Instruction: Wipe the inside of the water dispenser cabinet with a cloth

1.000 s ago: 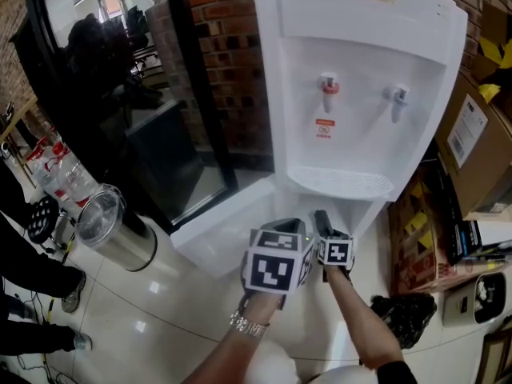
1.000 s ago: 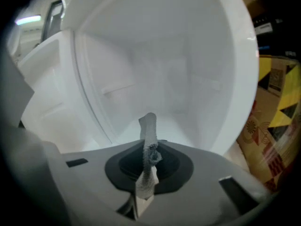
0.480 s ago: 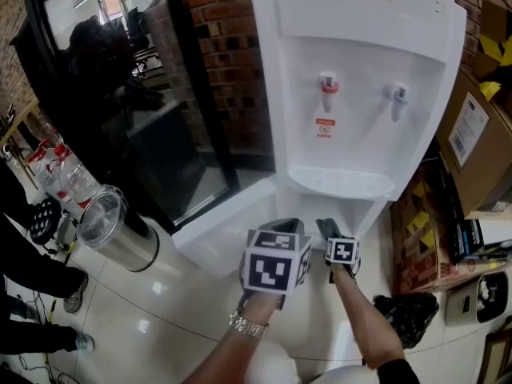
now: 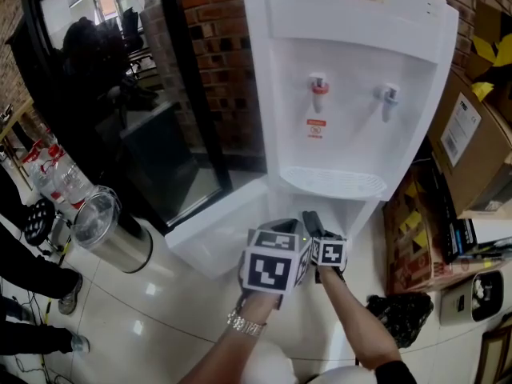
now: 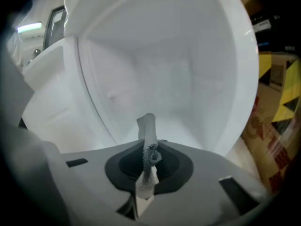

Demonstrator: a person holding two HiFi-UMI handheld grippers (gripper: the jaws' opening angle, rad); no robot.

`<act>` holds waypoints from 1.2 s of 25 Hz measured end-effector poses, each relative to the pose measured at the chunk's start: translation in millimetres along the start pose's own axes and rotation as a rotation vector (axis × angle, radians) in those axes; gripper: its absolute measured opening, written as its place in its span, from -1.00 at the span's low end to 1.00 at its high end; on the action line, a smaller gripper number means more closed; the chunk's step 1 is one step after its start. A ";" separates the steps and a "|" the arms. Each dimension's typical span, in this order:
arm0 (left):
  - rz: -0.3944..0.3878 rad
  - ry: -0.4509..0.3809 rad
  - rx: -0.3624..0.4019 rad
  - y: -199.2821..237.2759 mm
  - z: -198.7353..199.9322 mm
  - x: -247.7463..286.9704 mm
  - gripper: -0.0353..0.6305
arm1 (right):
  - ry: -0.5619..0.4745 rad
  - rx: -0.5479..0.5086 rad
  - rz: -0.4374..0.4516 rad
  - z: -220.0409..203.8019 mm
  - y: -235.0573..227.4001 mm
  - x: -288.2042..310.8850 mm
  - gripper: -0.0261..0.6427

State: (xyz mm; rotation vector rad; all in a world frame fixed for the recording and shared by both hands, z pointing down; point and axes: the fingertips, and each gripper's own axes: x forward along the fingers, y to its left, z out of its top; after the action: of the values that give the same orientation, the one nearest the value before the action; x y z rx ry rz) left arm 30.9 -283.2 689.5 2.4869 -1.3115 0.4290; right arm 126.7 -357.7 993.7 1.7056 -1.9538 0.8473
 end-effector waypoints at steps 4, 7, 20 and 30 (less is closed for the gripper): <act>0.013 -0.001 0.000 6.2 -0.1 -6.9 -0.92 | 0.043 0.008 -0.047 -20.2 -8.2 12.3 -0.85; 0.022 -0.007 -0.005 12.4 1.8 -11.4 -0.92 | -0.010 0.019 -0.142 -9.4 -43.1 7.0 -0.85; -0.009 -0.008 -0.003 -0.6 0.4 1.0 -0.92 | -0.158 0.062 -0.337 13.4 -82.7 -39.4 -0.85; 0.064 0.007 -0.039 3.3 4.3 -31.6 -0.92 | -0.127 0.075 -0.169 32.2 -3.1 -77.5 -0.85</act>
State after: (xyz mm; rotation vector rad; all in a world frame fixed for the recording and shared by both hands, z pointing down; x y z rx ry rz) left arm 11.6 -263.2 673.5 2.4144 -1.3870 0.4221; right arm 145.4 -322.9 919.6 1.9800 -1.8450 0.7768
